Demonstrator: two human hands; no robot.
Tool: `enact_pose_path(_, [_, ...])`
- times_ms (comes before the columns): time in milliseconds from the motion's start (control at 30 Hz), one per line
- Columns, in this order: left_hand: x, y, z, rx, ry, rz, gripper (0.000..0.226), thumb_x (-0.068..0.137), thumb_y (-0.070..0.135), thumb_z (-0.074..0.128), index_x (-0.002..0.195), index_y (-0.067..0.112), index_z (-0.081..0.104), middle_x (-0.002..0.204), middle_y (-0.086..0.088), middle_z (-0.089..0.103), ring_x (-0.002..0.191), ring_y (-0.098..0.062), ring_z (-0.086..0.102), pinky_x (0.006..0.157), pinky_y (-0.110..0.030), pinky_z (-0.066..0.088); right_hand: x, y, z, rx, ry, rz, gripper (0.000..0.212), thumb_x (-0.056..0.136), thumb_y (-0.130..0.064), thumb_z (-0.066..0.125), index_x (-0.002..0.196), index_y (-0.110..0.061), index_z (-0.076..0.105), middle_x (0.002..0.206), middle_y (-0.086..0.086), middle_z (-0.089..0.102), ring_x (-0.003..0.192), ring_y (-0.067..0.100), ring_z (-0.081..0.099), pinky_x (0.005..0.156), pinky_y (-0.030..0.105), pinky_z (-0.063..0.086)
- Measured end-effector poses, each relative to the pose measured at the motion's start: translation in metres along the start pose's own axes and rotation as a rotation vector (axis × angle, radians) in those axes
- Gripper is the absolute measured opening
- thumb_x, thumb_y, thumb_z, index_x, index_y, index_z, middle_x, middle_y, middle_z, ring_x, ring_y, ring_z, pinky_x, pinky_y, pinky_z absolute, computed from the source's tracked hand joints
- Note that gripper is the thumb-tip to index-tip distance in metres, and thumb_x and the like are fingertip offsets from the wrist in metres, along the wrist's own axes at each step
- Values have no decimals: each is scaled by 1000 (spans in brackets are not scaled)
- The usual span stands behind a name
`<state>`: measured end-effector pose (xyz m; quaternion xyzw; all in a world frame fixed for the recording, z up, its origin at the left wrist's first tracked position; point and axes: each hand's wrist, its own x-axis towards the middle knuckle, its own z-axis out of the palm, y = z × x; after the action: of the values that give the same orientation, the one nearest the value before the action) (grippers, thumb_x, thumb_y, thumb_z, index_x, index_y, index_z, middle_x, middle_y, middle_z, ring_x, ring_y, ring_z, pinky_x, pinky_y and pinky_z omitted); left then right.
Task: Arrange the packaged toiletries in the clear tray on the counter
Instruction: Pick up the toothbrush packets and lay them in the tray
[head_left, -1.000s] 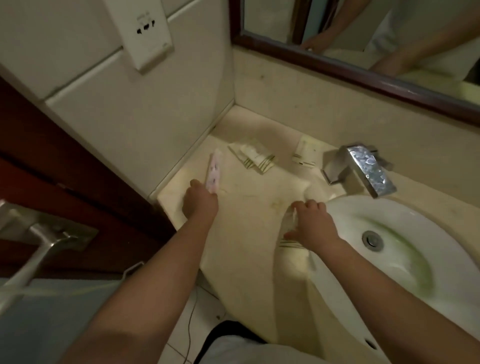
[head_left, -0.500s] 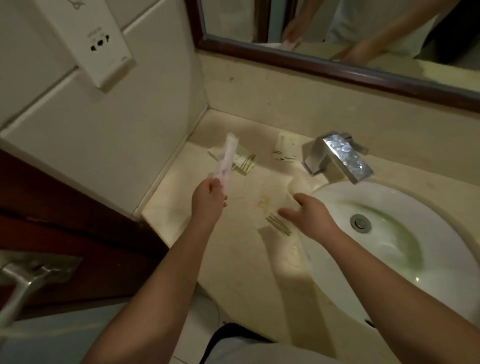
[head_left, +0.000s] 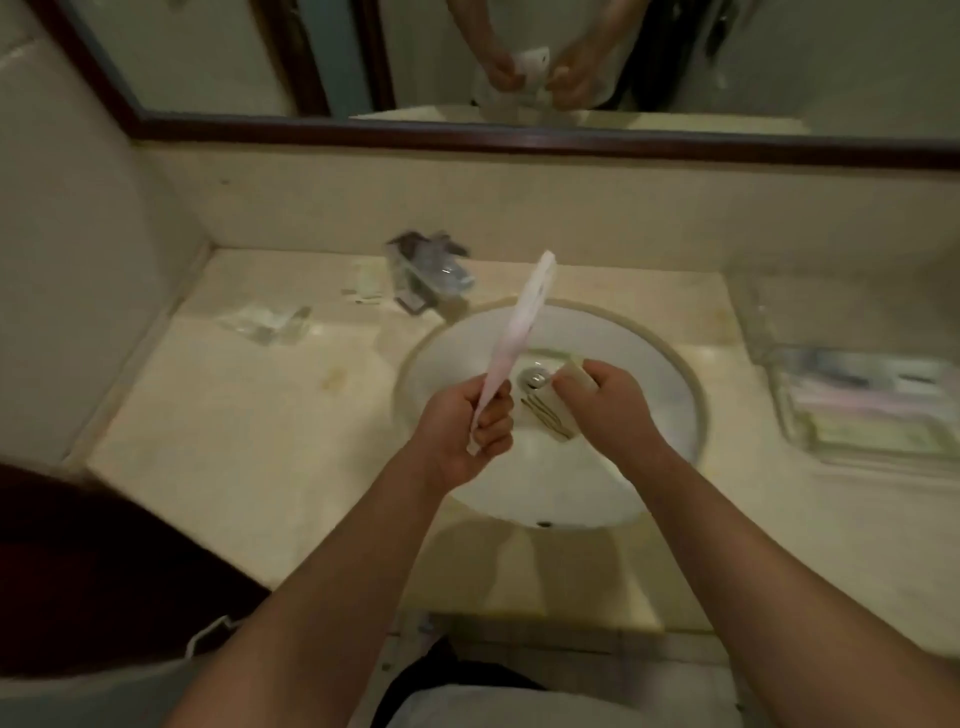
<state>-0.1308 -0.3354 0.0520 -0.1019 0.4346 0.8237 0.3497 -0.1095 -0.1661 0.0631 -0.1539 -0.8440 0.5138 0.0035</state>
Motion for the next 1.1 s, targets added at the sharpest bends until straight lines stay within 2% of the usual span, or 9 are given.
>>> enact_pose_path(133, [14, -67, 82, -130, -201, -171, 21, 80, 9, 33, 68, 13, 49, 38, 4, 33, 28, -9, 29, 43, -23, 18, -28, 45, -88, 50, -24, 19, 12, 87, -17, 55, 84, -12, 65, 73, 0, 59, 64, 12, 52, 58, 27, 42])
enact_pose_path(200, [20, -95, 114, -157, -260, -237, 23, 80, 9, 31, 67, 13, 50, 38, 4, 34, 28, -9, 30, 43, -23, 19, -42, 60, -126, 87, -30, 29, 23, 86, -10, 48, 94, -21, 67, 75, -4, 59, 63, 10, 51, 57, 23, 42])
enact_pose_path(433, [47, -159, 208, -9, -365, -413, 26, 85, 11, 28, 70, 14, 49, 40, 4, 33, 31, -10, 31, 44, -25, 23, -59, 104, -230, 218, -111, 93, 19, 90, -35, 62, 95, -18, 68, 76, -2, 64, 68, 11, 57, 65, 30, 47])
enact_pose_path(533, [63, -168, 235, 388, -262, -383, 29, 95, 17, 36, 82, 6, 60, 59, -8, 55, 50, -20, 54, 56, -31, 46, -52, 121, -253, 236, -106, 126, 31, 87, -38, 65, 109, -16, 68, 93, -1, 72, 76, 11, 66, 67, 26, 52])
enact_pose_path(633, [89, -168, 254, 736, 10, -58, 26, 93, 20, 46, 96, 8, 68, 86, -8, 72, 86, -27, 67, 81, -39, 52, -38, 140, -270, 100, -88, 129, 34, 86, -40, 67, 114, -20, 68, 100, -4, 72, 85, 9, 68, 71, 25, 53])
enact_pose_path(733, [114, -154, 272, 595, 80, 142, 26, 97, 28, 45, 92, 12, 64, 82, -4, 68, 78, -22, 66, 66, -33, 51, -24, 153, -289, -214, -59, 82, 31, 84, -41, 67, 107, -20, 69, 95, -4, 70, 81, 11, 66, 69, 29, 55])
enact_pose_path(867, [143, -144, 300, 977, 24, 389, 9, 86, 25, 69, 83, 17, 66, 76, -3, 69, 66, -14, 66, 53, -30, 54, -6, 160, -310, -554, -75, -32, 25, 81, -37, 69, 100, -20, 70, 89, -4, 67, 80, 14, 62, 61, 26, 45])
enact_pose_path(967, [161, -146, 308, 822, 100, 344, 7, 84, 14, 70, 78, 16, 67, 79, -8, 69, 71, -21, 67, 57, -30, 57, 4, 160, -323, -500, -70, -1, 32, 79, -39, 70, 107, -24, 70, 98, -4, 70, 86, 15, 65, 68, 28, 51])
enact_pose_path(1100, [186, -151, 304, 433, 335, 197, 5, 87, 14, 67, 84, 10, 67, 88, -14, 71, 74, -23, 70, 65, -31, 59, 24, 189, -359, -360, 8, 258, 32, 81, -38, 67, 109, -22, 71, 101, -1, 71, 85, 17, 64, 64, 22, 47])
